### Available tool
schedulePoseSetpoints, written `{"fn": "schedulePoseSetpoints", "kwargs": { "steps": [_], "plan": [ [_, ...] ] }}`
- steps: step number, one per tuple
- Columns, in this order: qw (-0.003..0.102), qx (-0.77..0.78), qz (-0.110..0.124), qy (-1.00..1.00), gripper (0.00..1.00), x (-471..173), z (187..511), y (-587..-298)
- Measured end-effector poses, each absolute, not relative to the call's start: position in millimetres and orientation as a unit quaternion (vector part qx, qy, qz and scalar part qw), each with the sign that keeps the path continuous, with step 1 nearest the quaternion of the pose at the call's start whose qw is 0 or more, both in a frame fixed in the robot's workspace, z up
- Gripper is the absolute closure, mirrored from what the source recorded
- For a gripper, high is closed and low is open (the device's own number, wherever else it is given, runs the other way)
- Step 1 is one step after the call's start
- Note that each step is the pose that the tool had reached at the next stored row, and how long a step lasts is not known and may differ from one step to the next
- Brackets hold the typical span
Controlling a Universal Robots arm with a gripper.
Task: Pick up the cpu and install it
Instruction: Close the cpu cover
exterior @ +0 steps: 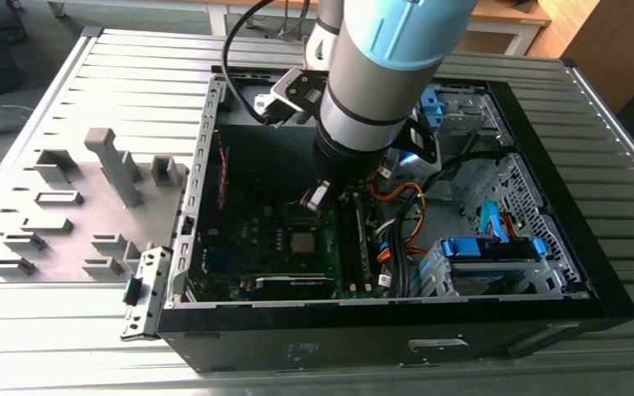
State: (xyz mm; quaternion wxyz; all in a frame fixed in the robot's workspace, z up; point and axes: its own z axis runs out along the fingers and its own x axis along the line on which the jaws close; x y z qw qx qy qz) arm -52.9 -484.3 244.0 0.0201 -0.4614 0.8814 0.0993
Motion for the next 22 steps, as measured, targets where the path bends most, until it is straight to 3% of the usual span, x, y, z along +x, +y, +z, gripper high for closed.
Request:
{"fn": "schedulePoseSetpoints", "kwargs": {
  "steps": [22],
  "plan": [
    [0.020,-0.462,0.099,0.881,0.89,-53,244,-498]
  ]
}}
